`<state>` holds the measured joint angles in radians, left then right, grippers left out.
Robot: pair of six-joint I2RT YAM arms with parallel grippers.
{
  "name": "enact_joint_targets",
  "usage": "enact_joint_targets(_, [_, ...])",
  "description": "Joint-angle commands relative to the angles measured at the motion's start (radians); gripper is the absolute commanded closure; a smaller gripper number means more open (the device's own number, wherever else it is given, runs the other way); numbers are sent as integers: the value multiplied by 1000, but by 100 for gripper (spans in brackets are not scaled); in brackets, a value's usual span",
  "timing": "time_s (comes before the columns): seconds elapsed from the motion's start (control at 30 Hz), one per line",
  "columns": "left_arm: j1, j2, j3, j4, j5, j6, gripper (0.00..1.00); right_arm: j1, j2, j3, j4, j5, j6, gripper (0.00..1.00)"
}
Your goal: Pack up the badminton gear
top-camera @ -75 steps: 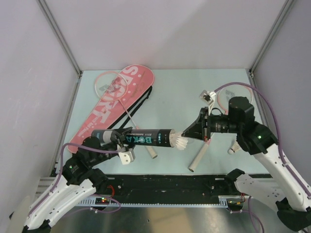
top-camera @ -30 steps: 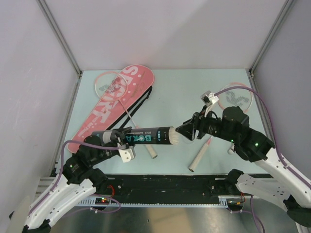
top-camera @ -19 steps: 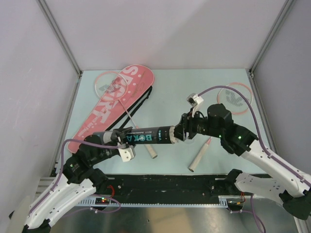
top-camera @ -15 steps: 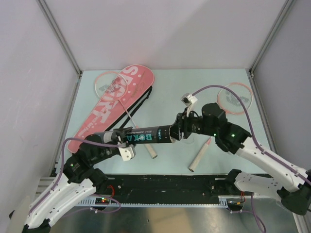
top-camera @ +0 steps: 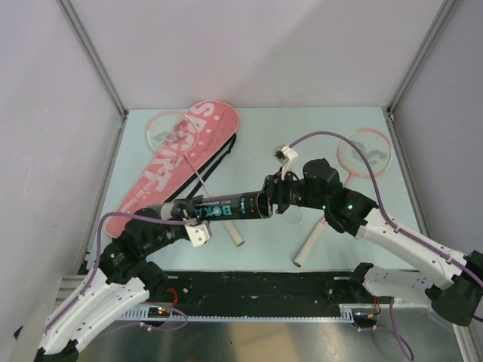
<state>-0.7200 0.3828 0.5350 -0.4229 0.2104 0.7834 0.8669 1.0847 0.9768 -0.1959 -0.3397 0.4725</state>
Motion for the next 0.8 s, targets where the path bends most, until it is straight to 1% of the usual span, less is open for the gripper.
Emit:
enact_joint_targets(0.0, [-13,-2,40,137,-52,-10,100,-58,-100,5,-39,27,34,35])
enact_joint_targets(0.2, [-12,21,45,137,-151,-40,100,-235,-219,46,-98,-41,63,29])
enact_joint_targets(0.27, [-12,32,55,136,-170,-46,100,-298,-238,52,-121,-54,75,28])
enact_joint_targets(0.33, [-13,34,67,136,-181,-63,100,-365,-250,53,-168,-30,97,29])
enact_joint_targets(0.4, [-12,30,80,136,-183,-90,100,-443,-263,55,-250,39,119,30])
enact_joint_targets(0.47, [-12,21,92,137,-163,-130,100,-547,-275,54,-350,146,136,30])
enact_joint_targets(0.6, [-12,8,120,139,-123,-244,100,-738,-274,42,-523,341,125,30])
enact_joint_targets(0.7, [-12,13,144,144,-144,-378,100,-879,-251,1,-598,401,115,31])
enact_joint_targets(0.77, [-12,16,164,145,-204,-482,100,-959,-240,-37,-610,395,99,32])
